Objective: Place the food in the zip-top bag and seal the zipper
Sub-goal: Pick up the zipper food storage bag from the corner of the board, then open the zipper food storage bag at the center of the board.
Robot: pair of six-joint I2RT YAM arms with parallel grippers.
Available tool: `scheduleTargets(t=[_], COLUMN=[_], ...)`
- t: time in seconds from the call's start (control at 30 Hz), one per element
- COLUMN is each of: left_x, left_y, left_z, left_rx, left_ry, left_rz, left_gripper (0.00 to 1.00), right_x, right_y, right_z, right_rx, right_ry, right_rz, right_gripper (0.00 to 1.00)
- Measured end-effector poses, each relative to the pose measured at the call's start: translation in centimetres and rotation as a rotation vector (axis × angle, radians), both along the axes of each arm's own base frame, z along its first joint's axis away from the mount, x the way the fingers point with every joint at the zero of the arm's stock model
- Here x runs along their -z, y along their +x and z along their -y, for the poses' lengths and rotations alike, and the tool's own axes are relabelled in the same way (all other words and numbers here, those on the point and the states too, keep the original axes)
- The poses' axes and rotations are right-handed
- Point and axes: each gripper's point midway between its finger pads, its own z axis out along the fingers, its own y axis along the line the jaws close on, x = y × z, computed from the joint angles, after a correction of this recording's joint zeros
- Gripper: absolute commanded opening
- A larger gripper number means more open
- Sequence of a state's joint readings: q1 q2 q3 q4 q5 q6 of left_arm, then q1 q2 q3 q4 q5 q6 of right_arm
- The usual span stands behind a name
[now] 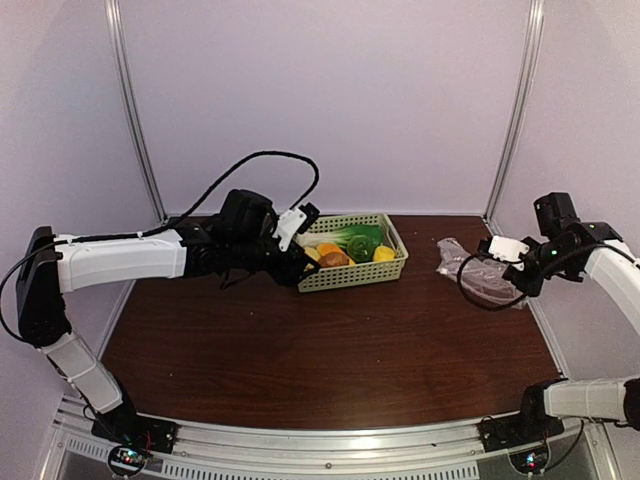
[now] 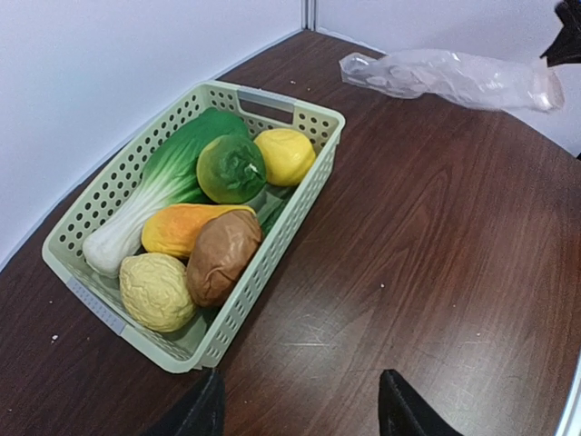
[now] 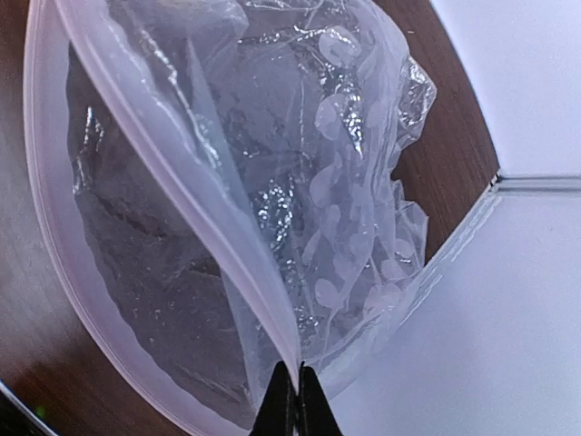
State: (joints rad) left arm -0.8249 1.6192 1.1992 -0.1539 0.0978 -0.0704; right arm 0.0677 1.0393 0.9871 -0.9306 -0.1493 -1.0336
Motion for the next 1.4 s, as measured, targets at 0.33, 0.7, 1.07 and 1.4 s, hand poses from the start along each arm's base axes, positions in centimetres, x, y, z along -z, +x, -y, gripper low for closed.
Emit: scheduleTargets(t=[0.33, 0.7, 1.07, 1.4], left_x=[-2.8, -5.3, -5.0, -8.8], left_y=[-2.2, -3.4, -4.0, -3.4], left_z=[4.1, 18.3, 24.1, 24.3], left_rx=[0.059, 0.003, 0.005, -0.001], left_ry=[-0.156, -0.519, -0.631, -0.722], left_rz=[-0.017, -0.115, -0.155, -0.108], left_gripper=[0.60, 0.76, 0.75, 0.70], right_x=[-5.7, -5.9, -6.4, -7.0], right_y=[5.4, 7.6, 5.8, 3.0], right_z=[-0.6, -2.6, -6.5, -11.8], right_rx=[0.353, 0.456, 0.350, 0.155], right_ry=[0.430, 0.698, 0.799, 0.869], right_rz=[0.279, 0.307, 0.267, 0.154], right_gripper=[0.00, 0.00, 0.00, 0.00])
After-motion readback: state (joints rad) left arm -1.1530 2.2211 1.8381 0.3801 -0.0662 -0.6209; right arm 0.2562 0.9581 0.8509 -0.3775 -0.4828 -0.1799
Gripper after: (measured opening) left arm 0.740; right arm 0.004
